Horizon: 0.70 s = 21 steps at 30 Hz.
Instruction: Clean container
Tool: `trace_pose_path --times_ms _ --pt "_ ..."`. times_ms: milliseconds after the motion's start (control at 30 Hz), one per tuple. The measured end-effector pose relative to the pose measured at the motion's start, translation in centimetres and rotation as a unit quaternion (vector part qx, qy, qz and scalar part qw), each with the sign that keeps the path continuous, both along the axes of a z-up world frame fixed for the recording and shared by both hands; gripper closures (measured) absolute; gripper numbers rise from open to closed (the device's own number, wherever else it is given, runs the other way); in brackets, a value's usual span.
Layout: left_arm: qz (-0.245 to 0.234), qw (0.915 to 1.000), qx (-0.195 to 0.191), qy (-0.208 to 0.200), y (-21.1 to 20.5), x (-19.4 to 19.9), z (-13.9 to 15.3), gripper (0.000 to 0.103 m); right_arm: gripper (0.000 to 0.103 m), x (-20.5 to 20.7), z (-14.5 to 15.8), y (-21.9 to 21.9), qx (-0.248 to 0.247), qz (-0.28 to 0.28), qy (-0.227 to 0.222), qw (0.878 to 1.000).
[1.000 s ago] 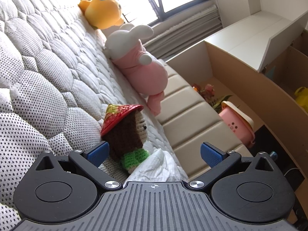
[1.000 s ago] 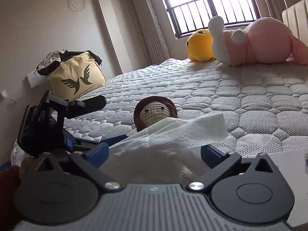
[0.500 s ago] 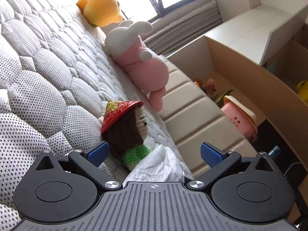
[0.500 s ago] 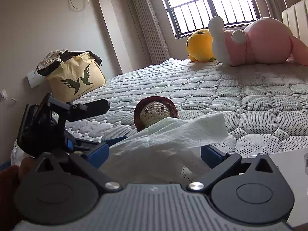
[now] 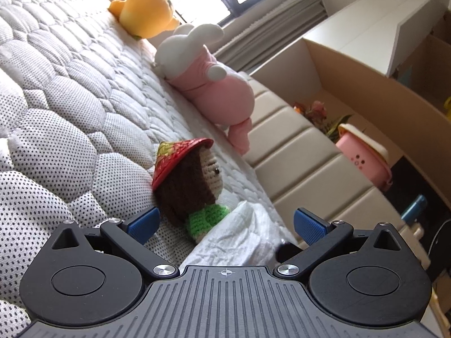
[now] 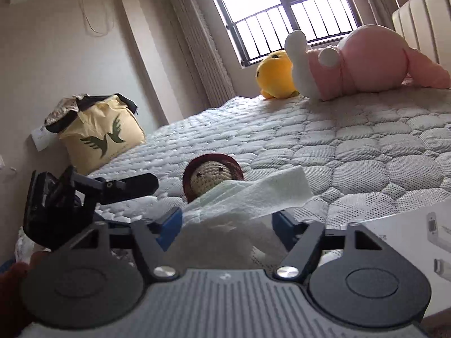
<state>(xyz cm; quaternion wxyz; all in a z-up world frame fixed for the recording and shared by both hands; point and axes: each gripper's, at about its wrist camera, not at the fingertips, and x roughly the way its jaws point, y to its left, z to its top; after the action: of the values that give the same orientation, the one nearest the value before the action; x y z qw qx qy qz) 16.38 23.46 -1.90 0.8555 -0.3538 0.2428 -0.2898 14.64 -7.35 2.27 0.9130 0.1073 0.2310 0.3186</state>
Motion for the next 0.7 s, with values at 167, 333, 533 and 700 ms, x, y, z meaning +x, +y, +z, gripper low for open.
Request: trace_pose_path --times_ms 167,333,533,700 --pt "-0.007 0.9999 -0.014 0.000 0.6 -0.4 -0.1 0.000 0.063 -2.2 0.3 1.5 -0.078 0.021 0.030 0.996" --pt "0.002 0.9990 -0.044 0.010 1.5 -1.3 -0.2 0.000 0.063 -4.7 1.8 3.0 -0.145 0.096 0.044 0.984" --pt "0.043 0.9837 -0.161 0.069 2.7 -1.2 -1.0 0.000 0.041 2.0 3.1 2.8 -0.197 -0.026 0.022 0.980" --pt "0.036 0.9701 -0.224 0.087 3.3 -0.6 -2.1 0.000 0.031 8.6 0.5 1.3 -0.070 -0.044 0.109 0.991"
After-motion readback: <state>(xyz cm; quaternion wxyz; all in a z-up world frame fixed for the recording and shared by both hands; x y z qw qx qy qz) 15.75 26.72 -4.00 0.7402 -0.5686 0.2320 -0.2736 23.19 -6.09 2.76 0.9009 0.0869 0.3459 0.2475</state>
